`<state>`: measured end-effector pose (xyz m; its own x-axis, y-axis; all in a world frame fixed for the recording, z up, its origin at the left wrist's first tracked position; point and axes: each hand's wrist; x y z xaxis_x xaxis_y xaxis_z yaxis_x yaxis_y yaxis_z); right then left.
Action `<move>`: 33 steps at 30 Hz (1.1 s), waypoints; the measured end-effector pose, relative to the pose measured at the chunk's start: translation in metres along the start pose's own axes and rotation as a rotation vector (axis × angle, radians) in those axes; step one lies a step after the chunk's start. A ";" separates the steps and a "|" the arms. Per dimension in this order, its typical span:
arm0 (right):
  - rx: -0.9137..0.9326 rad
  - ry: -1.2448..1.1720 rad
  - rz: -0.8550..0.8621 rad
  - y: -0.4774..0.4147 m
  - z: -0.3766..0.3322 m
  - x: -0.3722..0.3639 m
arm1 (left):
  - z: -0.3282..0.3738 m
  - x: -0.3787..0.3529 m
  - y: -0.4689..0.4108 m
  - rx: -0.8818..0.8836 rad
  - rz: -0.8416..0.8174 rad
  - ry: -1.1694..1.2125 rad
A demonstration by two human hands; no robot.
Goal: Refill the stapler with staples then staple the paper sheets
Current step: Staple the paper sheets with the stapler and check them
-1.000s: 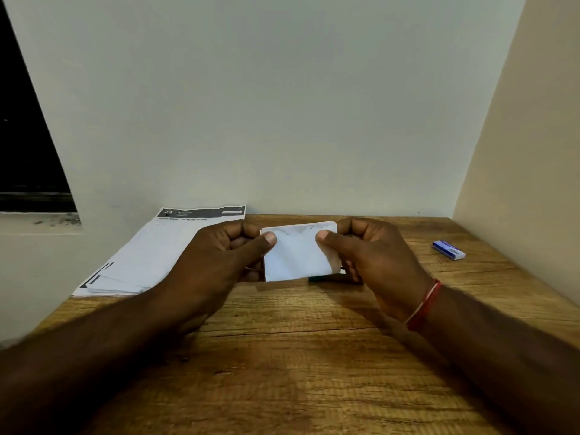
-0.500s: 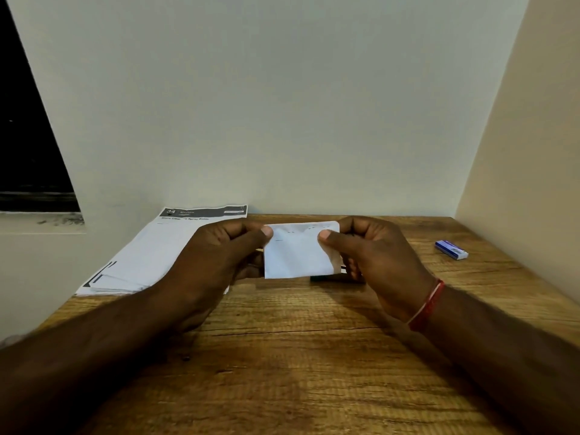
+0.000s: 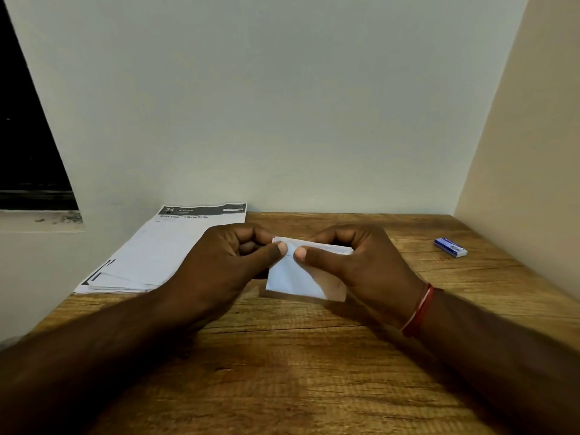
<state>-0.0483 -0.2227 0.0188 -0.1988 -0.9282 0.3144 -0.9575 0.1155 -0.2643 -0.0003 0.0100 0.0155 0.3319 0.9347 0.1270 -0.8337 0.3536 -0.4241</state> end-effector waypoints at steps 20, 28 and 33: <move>-0.109 -0.316 -0.037 -0.009 0.001 0.007 | -0.004 0.005 -0.007 0.025 0.072 0.148; 0.022 -0.250 0.022 -0.019 0.009 0.013 | -0.011 0.011 -0.011 0.006 0.101 0.149; 0.007 -0.279 0.037 -0.023 0.018 0.015 | -0.015 0.011 -0.009 -0.049 0.022 0.192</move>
<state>-0.0260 -0.2454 0.0134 -0.1677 -0.9850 0.0411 -0.9490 0.1500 -0.2773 0.0172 0.0162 0.0071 0.3955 0.9169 -0.0539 -0.8208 0.3265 -0.4688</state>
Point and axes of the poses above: each hand's wrist, its own y-axis away from the middle knuckle, its own x-axis out of the back of the hand, z = x × y, and after that the axes turned 7 degrees about -x, right-handed
